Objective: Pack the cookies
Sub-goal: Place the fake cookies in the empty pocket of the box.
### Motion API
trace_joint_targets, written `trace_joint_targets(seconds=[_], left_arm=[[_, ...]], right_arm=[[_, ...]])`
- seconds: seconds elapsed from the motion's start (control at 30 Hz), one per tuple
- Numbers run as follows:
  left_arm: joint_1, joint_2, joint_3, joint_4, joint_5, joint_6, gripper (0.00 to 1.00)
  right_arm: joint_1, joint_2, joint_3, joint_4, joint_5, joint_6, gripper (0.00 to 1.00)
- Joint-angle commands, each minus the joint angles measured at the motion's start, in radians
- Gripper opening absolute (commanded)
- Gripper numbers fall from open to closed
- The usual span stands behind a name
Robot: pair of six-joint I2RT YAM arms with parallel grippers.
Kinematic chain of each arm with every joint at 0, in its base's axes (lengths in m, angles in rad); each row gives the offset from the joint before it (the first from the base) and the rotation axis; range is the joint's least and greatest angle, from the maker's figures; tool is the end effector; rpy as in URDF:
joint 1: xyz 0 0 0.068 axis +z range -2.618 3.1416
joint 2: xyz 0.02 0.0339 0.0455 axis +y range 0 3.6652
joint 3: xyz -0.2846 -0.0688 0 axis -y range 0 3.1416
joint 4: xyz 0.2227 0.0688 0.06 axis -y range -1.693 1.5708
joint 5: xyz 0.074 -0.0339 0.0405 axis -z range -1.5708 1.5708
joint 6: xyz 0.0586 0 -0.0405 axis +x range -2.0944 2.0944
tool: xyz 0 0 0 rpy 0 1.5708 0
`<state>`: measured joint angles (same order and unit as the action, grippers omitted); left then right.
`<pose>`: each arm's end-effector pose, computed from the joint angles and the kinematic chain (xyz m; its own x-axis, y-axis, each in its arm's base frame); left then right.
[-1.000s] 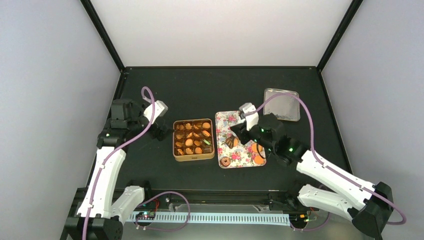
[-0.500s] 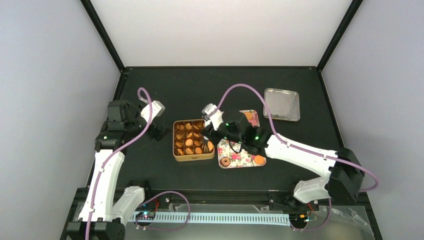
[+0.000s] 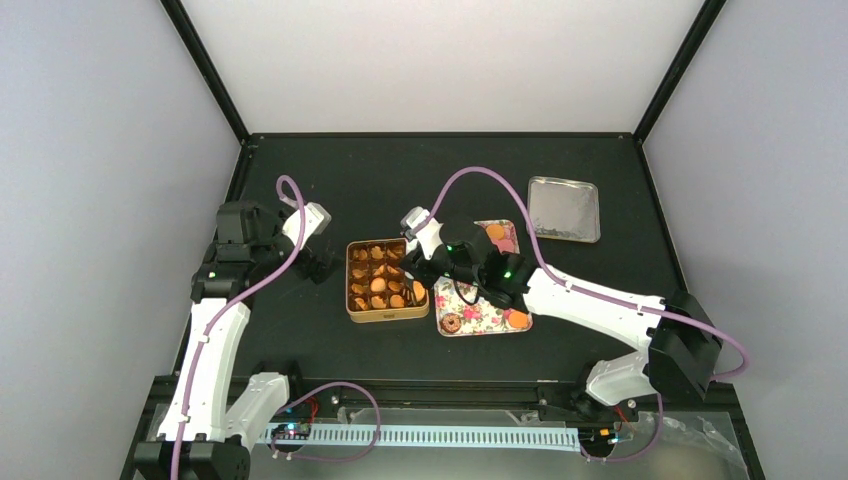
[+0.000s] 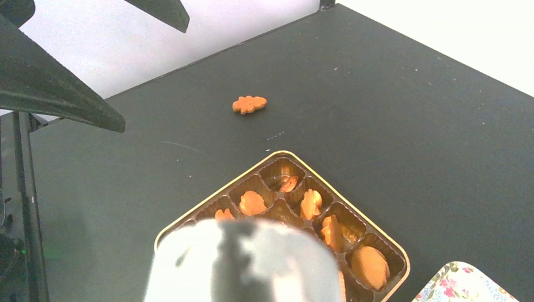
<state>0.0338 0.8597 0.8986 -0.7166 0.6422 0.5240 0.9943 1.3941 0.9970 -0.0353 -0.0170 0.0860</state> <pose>0.1498 -0.0301 0.3219 -0.3228 0.3900 -0.8624 0.6939 0.7172 0.0646 0.1730 0.2679 0.3073 -0.3003 -0.3043 -0.9040 -0.8239 0.5603 0.0851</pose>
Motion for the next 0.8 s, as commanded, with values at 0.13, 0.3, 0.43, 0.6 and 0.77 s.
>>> trace_joint_targets(seconds=[0.13, 0.3, 0.43, 0.6, 0.77], left_arm=[[0.006, 0.009, 0.008, -0.006, 0.037, 0.006, 0.99], [0.007, 0.006, 0.006, -0.011, 0.045, 0.003, 0.99], [0.007, 0.011, 0.011, -0.015, 0.041, 0.006, 0.99], [0.007, 0.01, 0.016, -0.023, 0.044, 0.007, 0.98], [0.009, 0.001, 0.016, -0.041, 0.044, 0.027, 0.99]], right_arm=[[0.002, -0.042, -0.006, 0.04, 0.008, -0.002, 0.42], [0.003, -0.074, -0.014, 0.035, 0.016, -0.001, 0.42], [0.001, -0.098, -0.014, 0.042, 0.033, 0.002, 0.4], [-0.018, -0.06, 0.034, 0.019, -0.013, -0.036, 0.39], [-0.066, 0.007, 0.118, -0.081, -0.169, -0.095, 0.38]])
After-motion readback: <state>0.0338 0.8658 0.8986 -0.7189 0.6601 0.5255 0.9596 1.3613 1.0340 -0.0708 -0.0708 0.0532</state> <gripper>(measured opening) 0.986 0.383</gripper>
